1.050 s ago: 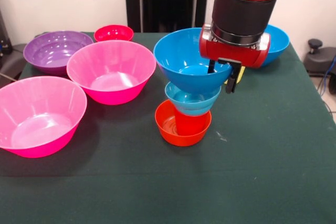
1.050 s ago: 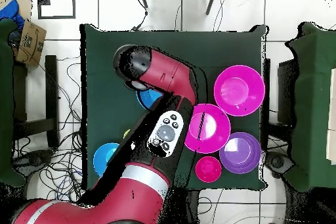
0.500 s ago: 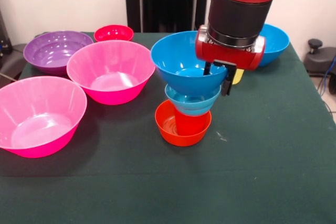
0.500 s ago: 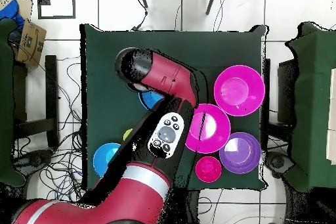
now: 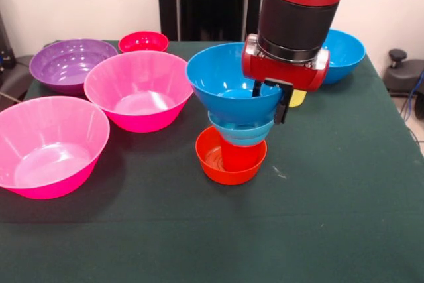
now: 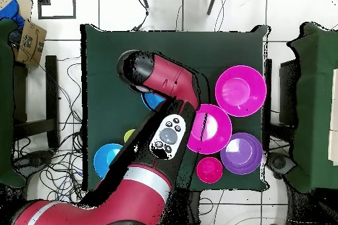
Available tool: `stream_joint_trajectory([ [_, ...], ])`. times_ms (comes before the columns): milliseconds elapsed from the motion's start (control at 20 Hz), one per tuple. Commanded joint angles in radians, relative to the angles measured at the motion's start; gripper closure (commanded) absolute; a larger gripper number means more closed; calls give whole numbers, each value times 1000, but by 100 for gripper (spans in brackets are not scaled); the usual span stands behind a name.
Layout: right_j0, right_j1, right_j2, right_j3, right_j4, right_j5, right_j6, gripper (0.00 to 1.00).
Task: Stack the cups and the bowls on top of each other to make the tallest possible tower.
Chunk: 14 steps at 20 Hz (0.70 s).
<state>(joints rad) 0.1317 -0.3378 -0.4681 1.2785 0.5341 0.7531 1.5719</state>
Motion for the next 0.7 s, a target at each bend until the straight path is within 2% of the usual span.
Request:
stream_joint_trajectory([
  [50,-18,1,126,69,-52,-56,117,100],
  [700,-28,-14,165,109,-33,-79,109,100],
])
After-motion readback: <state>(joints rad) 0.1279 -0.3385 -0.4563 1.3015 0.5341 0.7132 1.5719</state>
